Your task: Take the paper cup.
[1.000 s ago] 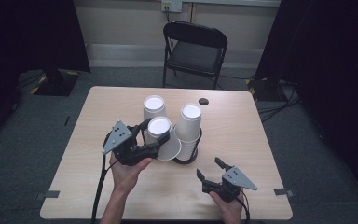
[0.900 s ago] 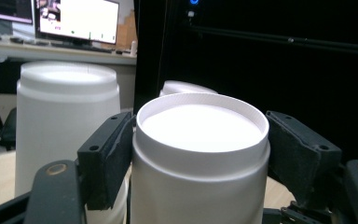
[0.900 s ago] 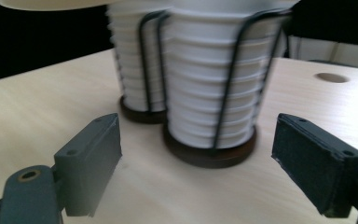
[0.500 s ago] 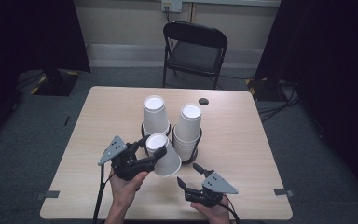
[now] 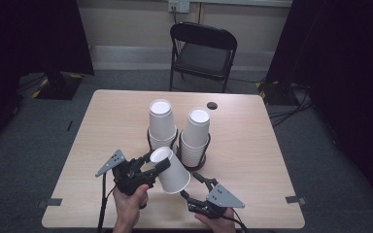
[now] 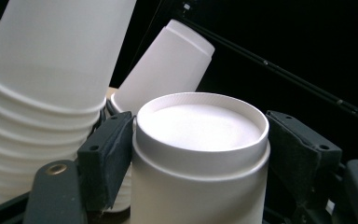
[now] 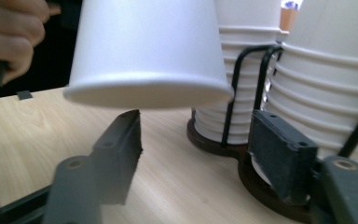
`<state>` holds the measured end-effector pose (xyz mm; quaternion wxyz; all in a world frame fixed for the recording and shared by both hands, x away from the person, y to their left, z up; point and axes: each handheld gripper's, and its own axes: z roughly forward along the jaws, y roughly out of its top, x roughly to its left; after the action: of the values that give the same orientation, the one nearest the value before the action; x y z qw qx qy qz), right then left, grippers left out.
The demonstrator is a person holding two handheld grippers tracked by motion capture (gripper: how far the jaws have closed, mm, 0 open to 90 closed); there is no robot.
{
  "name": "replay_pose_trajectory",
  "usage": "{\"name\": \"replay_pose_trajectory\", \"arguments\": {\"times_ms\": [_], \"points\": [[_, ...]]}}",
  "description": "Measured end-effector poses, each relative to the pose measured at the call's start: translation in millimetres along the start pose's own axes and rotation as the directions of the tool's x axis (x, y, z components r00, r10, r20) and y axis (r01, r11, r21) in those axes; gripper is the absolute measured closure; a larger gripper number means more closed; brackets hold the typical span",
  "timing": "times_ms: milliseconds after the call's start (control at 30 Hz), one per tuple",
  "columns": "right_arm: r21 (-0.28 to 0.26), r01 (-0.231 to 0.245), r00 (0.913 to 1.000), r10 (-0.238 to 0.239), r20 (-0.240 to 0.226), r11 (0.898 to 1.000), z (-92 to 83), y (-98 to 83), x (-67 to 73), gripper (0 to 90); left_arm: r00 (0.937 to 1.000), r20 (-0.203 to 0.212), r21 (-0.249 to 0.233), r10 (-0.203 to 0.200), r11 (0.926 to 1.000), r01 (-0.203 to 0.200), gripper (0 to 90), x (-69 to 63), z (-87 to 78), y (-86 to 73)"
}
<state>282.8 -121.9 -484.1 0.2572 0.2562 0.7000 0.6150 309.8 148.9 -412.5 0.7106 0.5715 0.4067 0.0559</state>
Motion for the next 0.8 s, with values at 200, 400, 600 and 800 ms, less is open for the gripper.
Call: {"name": "replay_pose_trajectory", "arguments": {"times_ms": [200,400,600,800], "points": [[-0.03,0.025,0.9997,-0.025,0.005,0.999,0.6,-0.8,2.1,37.5,0.9976,0.006,-0.006,-0.069,0.9976,0.069,25.7,3.9,-5.1,-7.8],[-0.088,0.004,0.9998,-0.006,-0.017,0.996,1.7,-0.5,1.9,43.0,0.9954,0.017,0.004,-0.094,0.9956,0.094,25.7,0.9,-2.9,-12.3],[-0.118,0.038,0.9989,-0.041,-0.021,0.992,5.3,-1.2,3.4,49.4,0.9891,0.057,0.027,-0.136,0.9906,0.135,25.7,-2.1,4.3,-18.6],[-0.136,0.046,0.9986,-0.049,-0.019,0.99,6.5,-1.1,3.4,54.2,0.9831,0.076,0.048,-0.166,0.9855,0.163,25.6,-4.0,9.3,-23.4]]}}
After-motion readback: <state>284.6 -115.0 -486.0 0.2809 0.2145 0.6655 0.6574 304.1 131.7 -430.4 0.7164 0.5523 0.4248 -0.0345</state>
